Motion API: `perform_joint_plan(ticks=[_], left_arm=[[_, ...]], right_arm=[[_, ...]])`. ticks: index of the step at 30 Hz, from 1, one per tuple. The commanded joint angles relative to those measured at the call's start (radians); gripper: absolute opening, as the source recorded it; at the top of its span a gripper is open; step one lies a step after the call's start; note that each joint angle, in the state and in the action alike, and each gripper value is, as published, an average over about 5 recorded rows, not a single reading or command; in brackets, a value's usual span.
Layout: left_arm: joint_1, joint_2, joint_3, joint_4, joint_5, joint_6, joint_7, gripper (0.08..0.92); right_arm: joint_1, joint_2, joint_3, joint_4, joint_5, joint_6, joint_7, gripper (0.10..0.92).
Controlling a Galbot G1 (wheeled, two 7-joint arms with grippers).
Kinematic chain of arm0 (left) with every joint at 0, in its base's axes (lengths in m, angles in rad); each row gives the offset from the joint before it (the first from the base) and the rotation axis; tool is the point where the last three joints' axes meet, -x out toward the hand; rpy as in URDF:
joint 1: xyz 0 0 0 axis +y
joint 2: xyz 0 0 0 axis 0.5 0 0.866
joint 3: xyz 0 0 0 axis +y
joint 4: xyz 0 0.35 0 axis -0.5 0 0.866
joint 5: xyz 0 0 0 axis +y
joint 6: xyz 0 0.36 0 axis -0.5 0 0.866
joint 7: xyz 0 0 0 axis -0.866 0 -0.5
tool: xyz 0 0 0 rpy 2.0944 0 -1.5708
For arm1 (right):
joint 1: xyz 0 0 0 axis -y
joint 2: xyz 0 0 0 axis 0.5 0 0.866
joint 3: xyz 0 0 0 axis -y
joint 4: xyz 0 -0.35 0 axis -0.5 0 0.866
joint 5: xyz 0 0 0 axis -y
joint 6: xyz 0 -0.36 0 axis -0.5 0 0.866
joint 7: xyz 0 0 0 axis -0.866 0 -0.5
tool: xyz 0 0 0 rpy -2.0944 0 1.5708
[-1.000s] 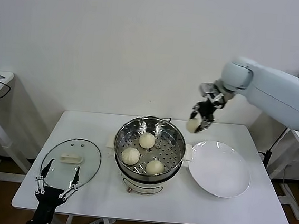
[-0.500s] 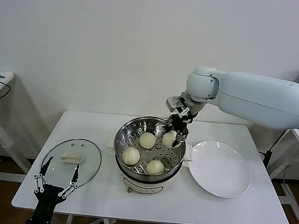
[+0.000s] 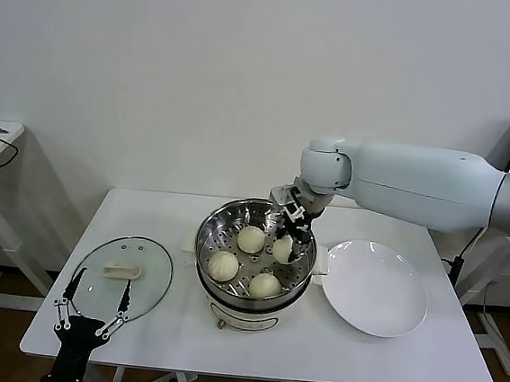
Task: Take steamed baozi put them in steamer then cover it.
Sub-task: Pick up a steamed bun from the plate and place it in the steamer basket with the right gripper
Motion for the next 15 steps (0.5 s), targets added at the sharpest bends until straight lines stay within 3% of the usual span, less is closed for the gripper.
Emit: perform_joint_plan(ticks=[1, 15], left_arm=[[0.004, -0.001, -0.002, 0.002, 0.002, -0.004, 0.0, 0.823], [-0.002, -0.002, -0.008, 0.016, 0.0, -0.004, -0.001, 0.823]], right_arm=[[-0.021, 0.012, -0.016, -0.017, -0.024, -0.008, 0.015, 0.594], [-0.06, 0.011, -0.006, -0.034, -0.042, -0.005, 0.022, 0.596]])
